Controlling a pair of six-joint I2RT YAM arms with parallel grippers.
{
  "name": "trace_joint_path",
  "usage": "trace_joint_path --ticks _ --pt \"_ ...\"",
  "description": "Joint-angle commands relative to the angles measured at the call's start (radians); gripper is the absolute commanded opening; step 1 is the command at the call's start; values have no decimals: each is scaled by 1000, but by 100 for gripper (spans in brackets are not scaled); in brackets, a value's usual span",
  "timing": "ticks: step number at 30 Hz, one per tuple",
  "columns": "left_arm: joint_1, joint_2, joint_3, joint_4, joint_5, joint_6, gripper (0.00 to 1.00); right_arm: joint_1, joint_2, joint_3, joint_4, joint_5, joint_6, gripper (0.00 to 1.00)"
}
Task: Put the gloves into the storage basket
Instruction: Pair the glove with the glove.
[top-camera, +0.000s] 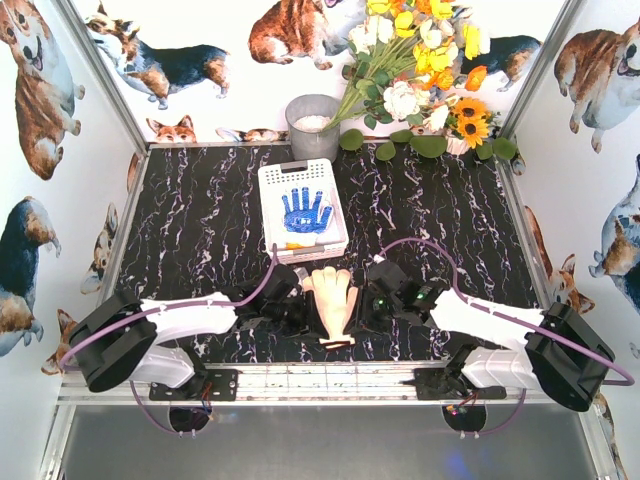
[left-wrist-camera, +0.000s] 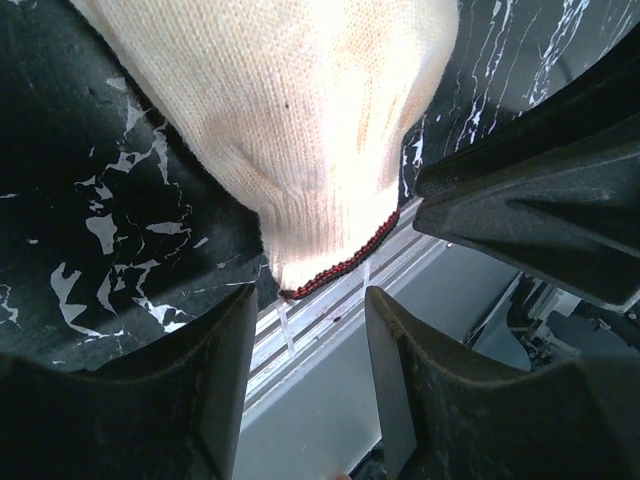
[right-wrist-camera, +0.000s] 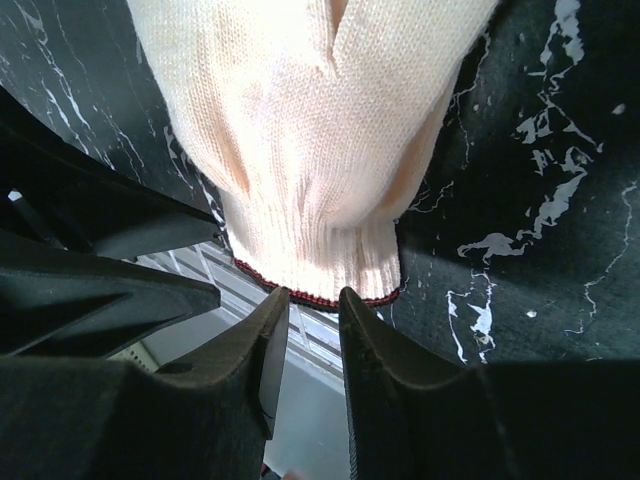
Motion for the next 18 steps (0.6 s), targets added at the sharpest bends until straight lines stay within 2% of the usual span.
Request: trace_joint_path --ticks 1,10,18 --pt "-10 30 -1 51 21 -2 41 6 8 -10 45 15 13 29" --pt "-10 106 25 94 21 16 32 9 38 -29 106 -7 26 28" --pt "-10 130 35 106 31 23 19 11 78 -40 157 -30 35 27"
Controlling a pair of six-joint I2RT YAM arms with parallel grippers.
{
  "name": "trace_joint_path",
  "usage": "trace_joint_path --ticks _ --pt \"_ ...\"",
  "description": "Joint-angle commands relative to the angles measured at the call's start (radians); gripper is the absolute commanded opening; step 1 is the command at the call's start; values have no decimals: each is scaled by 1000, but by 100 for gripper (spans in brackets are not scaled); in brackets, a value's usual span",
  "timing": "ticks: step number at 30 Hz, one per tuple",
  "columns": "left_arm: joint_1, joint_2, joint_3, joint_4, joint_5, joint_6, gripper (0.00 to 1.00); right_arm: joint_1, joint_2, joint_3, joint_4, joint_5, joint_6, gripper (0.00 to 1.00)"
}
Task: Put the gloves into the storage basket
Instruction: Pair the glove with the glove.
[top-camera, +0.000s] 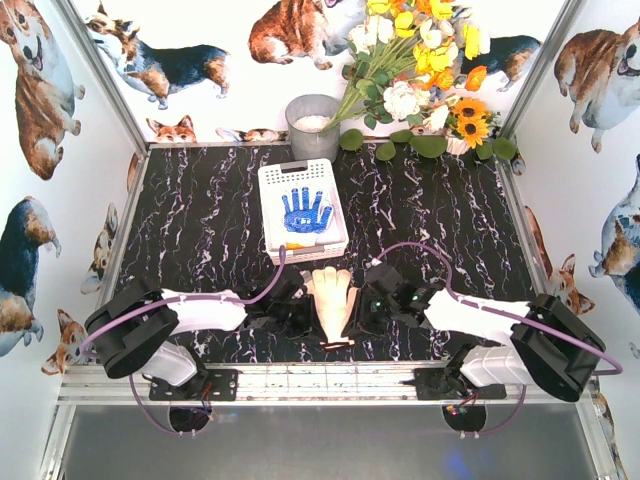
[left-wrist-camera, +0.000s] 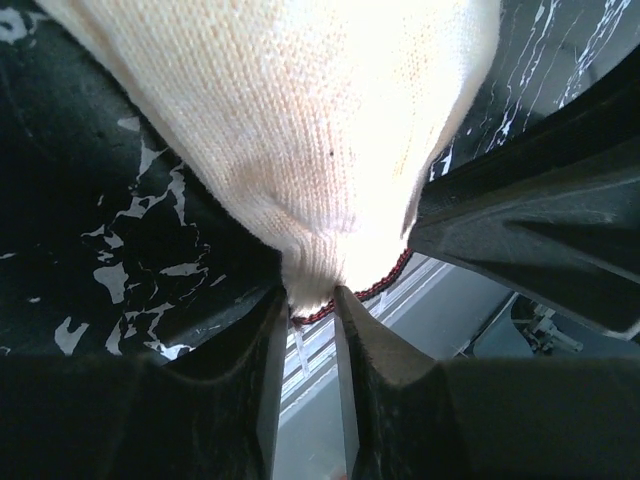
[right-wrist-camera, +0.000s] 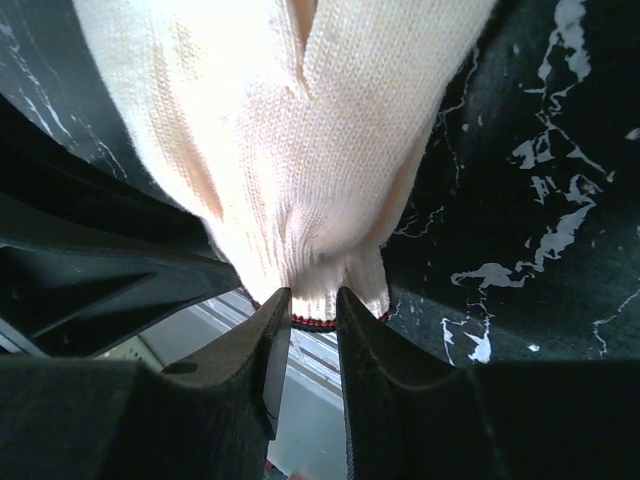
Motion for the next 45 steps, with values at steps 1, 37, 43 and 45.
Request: trace_joint_path --ticks 1,37,43,45 --pt "-9 10 33 32 9 18 17 9 19 -11 74 -13 12 27" --pt "-45 -65 54 24 29 -45 0 11 -190 -54 -30 -7 16 42" --pt "-44 -75 56 19 27 -53 0 16 -174 -86 55 -20 43 50" --pt "-45 -76 59 20 32 -56 0 16 -187 -88 62 -8 54 53"
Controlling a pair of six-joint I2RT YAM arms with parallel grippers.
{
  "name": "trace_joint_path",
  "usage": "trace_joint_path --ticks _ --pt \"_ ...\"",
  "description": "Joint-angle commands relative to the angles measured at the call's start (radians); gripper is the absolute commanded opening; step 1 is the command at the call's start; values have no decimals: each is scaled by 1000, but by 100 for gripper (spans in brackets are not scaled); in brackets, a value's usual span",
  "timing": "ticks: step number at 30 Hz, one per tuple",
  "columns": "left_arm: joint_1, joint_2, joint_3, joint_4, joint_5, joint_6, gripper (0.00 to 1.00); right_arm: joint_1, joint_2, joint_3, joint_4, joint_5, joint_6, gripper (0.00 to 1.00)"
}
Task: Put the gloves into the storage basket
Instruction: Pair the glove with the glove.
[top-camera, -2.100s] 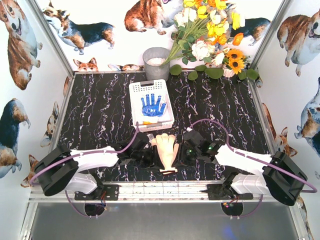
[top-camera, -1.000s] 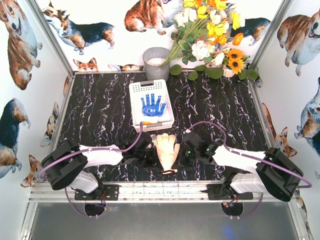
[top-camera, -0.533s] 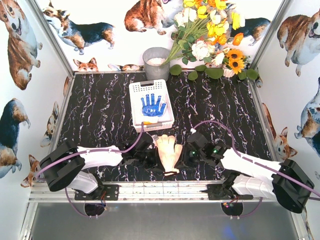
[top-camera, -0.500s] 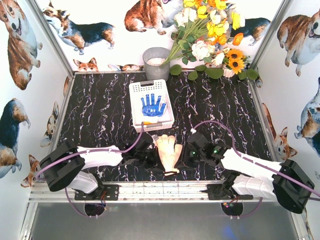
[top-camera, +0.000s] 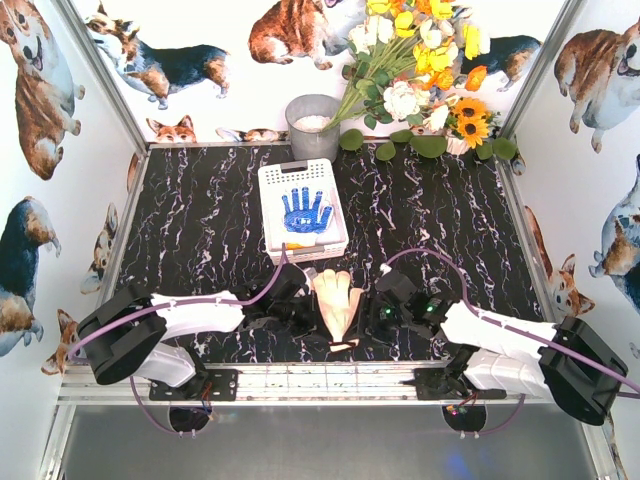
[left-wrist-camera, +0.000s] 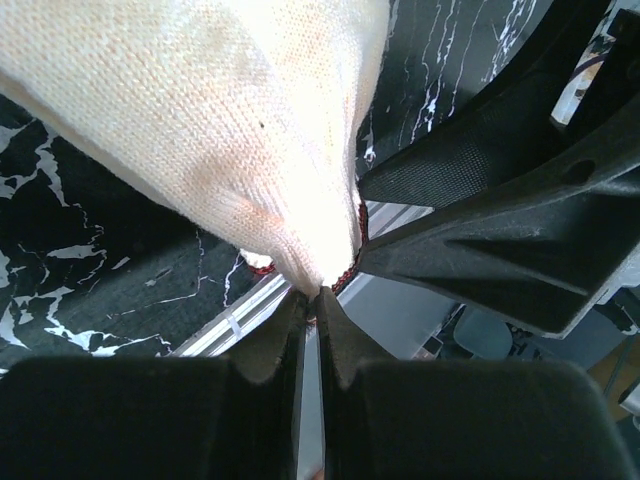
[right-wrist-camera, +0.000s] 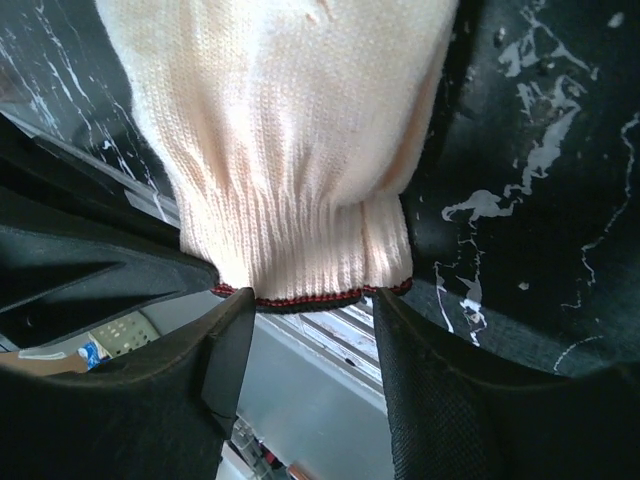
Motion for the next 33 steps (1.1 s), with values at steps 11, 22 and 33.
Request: trace_joint_path --ticks 11,22,33 --pt "-12 -35 17 68 44 -50 0 6 -61 -38 141 52 82 61" --pt "-12 -61 11 85 26 -71 0 6 -113 -73 155 83 138 76" --pt "-13 -65 -3 91 31 -84 0 6 -152 -100 214 116 209 52"
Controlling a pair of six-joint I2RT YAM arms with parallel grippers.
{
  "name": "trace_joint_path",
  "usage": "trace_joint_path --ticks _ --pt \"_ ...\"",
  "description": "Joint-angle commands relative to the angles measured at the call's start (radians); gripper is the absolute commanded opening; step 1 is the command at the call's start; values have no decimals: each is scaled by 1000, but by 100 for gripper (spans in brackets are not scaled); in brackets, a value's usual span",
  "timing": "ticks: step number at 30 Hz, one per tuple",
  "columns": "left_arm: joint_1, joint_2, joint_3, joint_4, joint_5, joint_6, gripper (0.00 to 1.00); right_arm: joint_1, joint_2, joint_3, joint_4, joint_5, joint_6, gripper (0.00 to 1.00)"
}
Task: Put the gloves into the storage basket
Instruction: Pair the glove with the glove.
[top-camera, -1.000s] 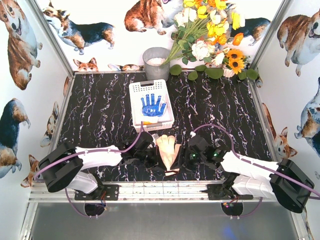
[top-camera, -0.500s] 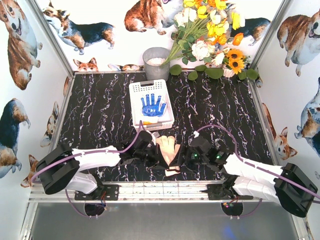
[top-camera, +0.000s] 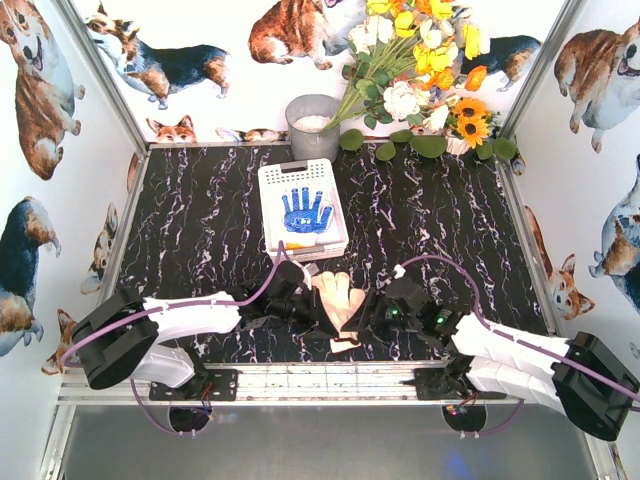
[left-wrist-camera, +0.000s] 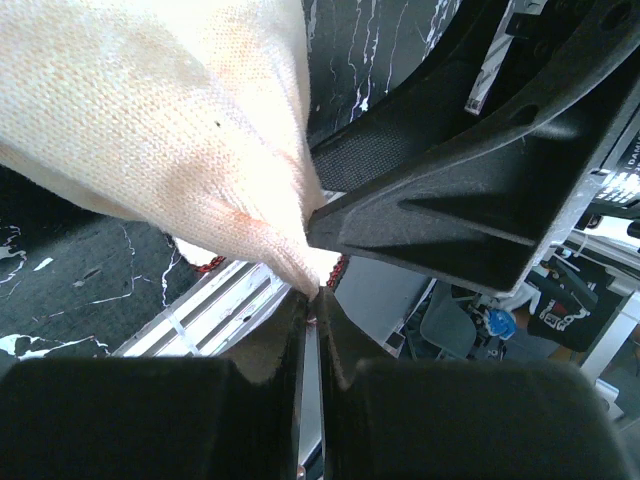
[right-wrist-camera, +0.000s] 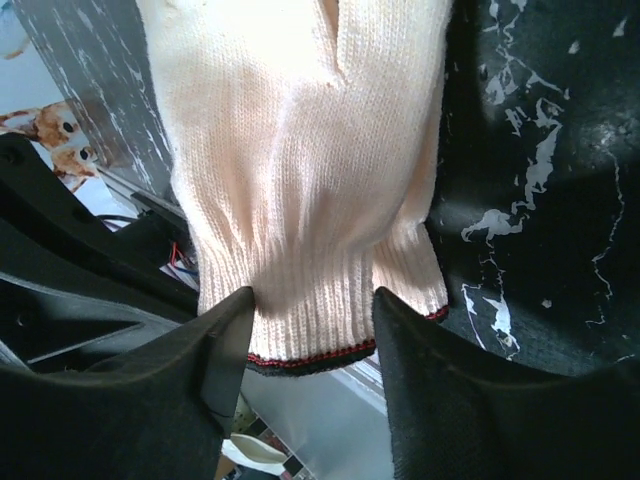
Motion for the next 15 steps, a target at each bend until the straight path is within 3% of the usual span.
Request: trace_joint_path --ticks 1,7,15 --pt "-9 -23 -11 35 4 -12 0 6 -45 15 39 46 21 48" --pt "-9 -17 -27 36 5 -22 0 6 -93 10 -13 61 20 31" --pt "-12 10 -25 4 9 -10 0 6 -92 25 -76 57 -11 30"
